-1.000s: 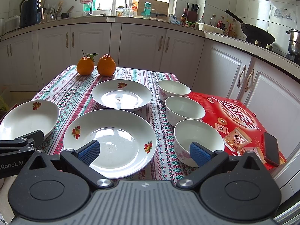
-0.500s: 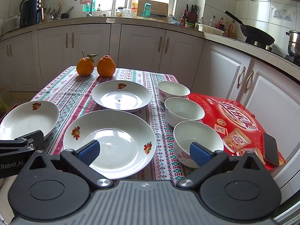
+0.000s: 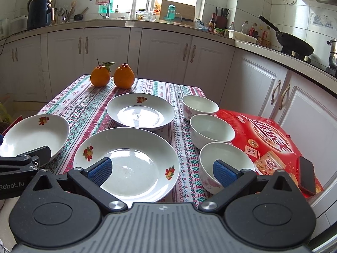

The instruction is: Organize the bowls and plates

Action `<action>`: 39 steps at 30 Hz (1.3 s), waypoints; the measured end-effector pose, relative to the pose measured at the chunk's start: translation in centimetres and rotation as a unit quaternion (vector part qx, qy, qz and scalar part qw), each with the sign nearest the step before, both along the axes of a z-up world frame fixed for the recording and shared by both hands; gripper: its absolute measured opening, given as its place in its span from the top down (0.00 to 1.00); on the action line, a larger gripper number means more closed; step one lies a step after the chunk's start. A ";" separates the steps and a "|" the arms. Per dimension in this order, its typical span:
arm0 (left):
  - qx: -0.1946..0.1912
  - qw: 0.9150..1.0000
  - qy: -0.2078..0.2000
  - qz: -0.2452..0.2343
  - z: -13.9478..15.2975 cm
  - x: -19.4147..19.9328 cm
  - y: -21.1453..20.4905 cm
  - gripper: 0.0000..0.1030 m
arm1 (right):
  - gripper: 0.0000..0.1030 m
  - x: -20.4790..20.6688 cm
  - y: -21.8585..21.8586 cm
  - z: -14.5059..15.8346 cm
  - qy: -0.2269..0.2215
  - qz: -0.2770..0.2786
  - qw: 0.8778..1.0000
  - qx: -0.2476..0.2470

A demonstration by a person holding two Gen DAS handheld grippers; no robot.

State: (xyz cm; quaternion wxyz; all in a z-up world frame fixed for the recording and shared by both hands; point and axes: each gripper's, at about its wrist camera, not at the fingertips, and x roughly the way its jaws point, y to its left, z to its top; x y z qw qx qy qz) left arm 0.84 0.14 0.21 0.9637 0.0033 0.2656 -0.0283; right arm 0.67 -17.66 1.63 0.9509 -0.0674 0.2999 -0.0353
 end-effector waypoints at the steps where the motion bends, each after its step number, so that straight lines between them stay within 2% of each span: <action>1: 0.000 1.000 -0.001 0.002 0.1 0.1 0.1 0.01 | 0.00 0.2 0.0 0.1 -0.002 0.004 1.000 -0.004; 9: 0.006 1.000 -0.001 0.008 0.2 0.7 2.4 0.01 | 0.00 2.0 0.0 1.5 -0.029 0.046 0.997 -0.046; 14: 0.019 1.000 0.006 0.001 -0.3 0.8 4.4 0.01 | 0.00 4.0 -0.3 2.7 -0.027 0.118 0.993 -0.013; 18: 0.032 0.999 0.035 -0.005 -1.6 0.7 6.1 0.01 | 0.00 5.8 0.4 2.8 0.003 0.179 0.983 0.030; 24: 0.047 0.995 0.084 -0.021 -4.0 0.8 8.0 0.01 | 0.00 7.8 2.8 1.8 0.056 0.263 0.959 0.083; 29: 0.041 0.993 0.108 -0.034 -5.7 1.8 9.1 0.01 | 0.00 9.3 5.2 0.8 0.089 0.301 0.946 0.082; 39: 0.028 0.990 0.122 -0.060 -6.9 4.1 10.6 0.01 | 0.00 13.5 8.7 -1.3 0.137 0.328 0.931 0.077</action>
